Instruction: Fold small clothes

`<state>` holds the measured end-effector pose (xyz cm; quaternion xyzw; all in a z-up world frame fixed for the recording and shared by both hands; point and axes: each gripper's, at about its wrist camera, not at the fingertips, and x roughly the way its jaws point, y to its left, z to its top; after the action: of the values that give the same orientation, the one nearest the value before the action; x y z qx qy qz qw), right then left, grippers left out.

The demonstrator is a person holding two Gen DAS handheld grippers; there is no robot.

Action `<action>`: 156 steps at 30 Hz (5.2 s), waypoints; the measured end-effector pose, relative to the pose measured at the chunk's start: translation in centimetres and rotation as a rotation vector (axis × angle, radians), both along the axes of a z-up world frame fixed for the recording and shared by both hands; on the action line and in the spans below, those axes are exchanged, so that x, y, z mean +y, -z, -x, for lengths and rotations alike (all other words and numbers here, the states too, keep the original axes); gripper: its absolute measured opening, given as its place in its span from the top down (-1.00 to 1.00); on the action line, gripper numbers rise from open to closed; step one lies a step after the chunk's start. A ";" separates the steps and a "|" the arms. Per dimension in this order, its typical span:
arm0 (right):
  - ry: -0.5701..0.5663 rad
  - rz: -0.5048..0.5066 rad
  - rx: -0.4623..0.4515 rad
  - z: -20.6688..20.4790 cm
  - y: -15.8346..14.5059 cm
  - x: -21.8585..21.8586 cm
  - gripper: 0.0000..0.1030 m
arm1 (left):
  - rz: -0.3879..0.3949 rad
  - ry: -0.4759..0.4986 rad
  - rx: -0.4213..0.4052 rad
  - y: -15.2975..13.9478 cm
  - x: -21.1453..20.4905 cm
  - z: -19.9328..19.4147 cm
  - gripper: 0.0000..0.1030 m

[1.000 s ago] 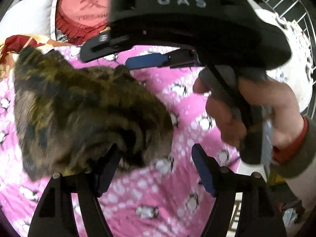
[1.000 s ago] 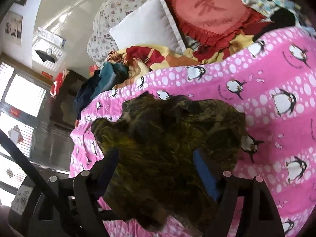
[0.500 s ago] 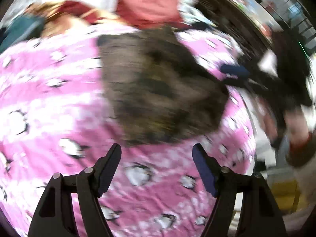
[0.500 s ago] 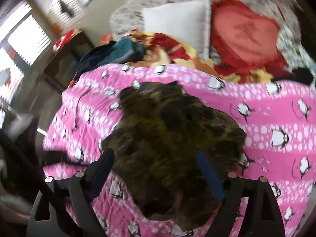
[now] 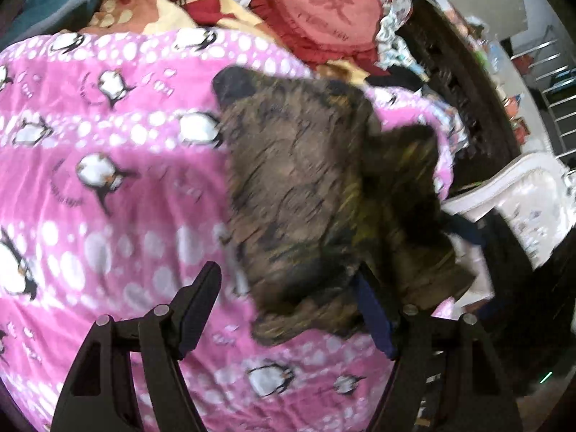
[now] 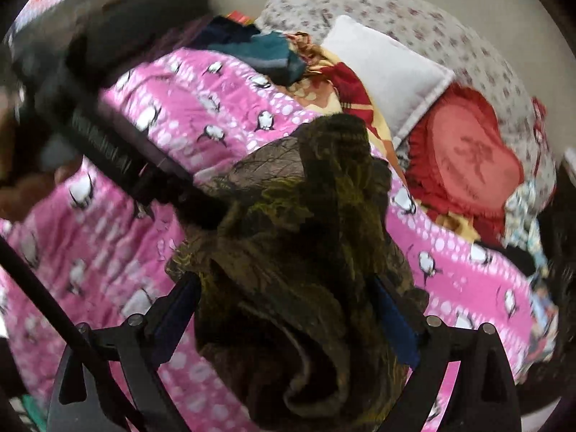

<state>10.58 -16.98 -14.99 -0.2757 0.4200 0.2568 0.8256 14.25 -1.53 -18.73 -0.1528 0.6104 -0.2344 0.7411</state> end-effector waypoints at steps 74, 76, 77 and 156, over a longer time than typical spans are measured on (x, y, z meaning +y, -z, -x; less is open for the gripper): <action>0.713 -0.735 0.416 -13.7 4.0 -17.5 0.24 | -0.115 -0.026 0.026 0.2 -5.8 -11.8 -0.42; 0.722 -0.742 0.384 -14.4 4.0 -17.7 0.86 | -0.179 -0.038 0.004 1.1 -6.7 -12.8 -0.42; 0.720 -0.724 0.351 -14.7 3.5 -17.8 0.86 | -0.195 -0.052 -0.007 1.4 -6.8 -13.3 -0.42; 0.576 -0.429 0.366 -26.2 8.0 -5.9 0.47 | -0.102 -0.140 0.034 5.4 -4.6 3.7 -0.79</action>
<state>36.75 -22.86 -23.02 0.0821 0.5570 0.1414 0.8143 10.51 -6.13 -24.14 -0.1609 0.6220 -0.1479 0.7519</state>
